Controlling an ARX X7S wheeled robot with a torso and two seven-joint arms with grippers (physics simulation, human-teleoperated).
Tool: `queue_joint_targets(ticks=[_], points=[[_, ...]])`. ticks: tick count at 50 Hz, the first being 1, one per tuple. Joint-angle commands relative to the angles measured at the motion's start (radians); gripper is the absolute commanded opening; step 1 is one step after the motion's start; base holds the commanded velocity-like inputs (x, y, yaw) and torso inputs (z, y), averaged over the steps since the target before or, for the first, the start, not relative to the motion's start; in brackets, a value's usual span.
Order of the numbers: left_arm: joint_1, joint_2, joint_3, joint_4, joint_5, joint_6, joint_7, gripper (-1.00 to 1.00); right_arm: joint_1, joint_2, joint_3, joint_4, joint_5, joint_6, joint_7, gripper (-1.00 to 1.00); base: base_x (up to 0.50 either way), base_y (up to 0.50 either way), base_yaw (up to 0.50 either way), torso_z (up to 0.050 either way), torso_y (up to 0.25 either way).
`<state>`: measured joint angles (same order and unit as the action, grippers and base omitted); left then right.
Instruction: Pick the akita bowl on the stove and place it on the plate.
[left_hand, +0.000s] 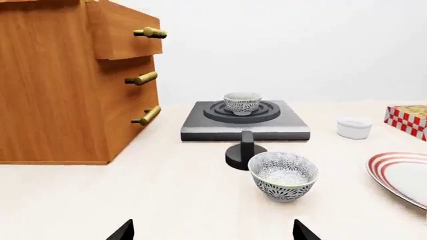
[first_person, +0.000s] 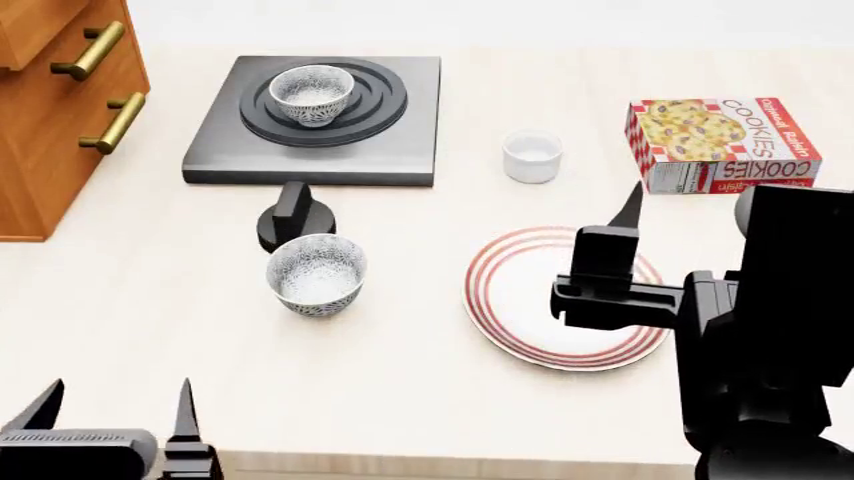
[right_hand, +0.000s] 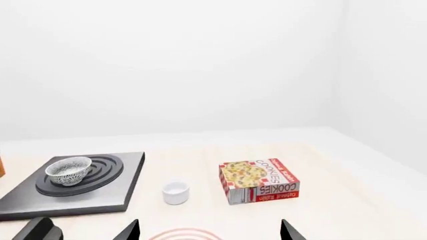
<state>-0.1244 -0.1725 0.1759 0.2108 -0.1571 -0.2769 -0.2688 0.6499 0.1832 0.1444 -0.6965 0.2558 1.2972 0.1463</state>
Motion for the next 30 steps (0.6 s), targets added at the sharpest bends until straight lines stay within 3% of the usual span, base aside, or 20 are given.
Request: queue_joint_targets(ticks=[1, 9, 14, 17, 20, 23, 30], points=[[-0.248, 0.017, -0.025, 0.203, -0.025, -0.387, -0.024, 1.0, -0.001, -0.018, 0.024, 0.005, -0.013, -0.003, -0.018, 1.0, 0.0, 0.0, 0.0, 0.0, 0.0], [-0.511, 0.036, 0.007, 0.102, -0.036, -0.563, -0.018, 1.0, -0.001, -0.017, 0.024, 0.003, -0.009, -0.004, -0.014, 1.0, 0.0, 0.0, 0.0, 0.0, 0.0], [-0.666, 0.073, -0.035, 0.0, -0.077, -0.682, -0.021, 1.0, 0.002, -0.016, 0.024, 0.002, -0.005, 0.002, -0.011, 1.0, 0.0, 0.0, 0.0, 0.0, 0.0], [-0.693, 0.06, 0.008, -0.06, -0.049, -0.665, -0.022, 1.0, -0.002, -0.015, 0.024, 0.007, -0.004, -0.01, -0.011, 1.0, 0.0, 0.0, 0.0, 0.0, 0.0], [-0.719, 0.088, -0.04, -0.128, -0.074, -0.688, -0.037, 1.0, 0.001, -0.014, 0.024, 0.007, -0.002, -0.007, -0.009, 1.0, 0.0, 0.0, 0.0, 0.0, 0.0], [-0.714, 0.057, 0.045, -0.135, -0.047, -0.646, -0.004, 1.0, 0.002, -0.014, 0.023, 0.006, 0.0, -0.006, -0.007, 1.0, 0.0, 0.0, 0.0, 0.0, 0.0], [-0.732, 0.065, 0.048, -0.148, -0.058, -0.684, -0.013, 1.0, -0.001, -0.013, 0.027, 0.0, 0.002, -0.018, -0.003, 1.0, 0.0, 0.0, 0.0, 0.0, 0.0]])
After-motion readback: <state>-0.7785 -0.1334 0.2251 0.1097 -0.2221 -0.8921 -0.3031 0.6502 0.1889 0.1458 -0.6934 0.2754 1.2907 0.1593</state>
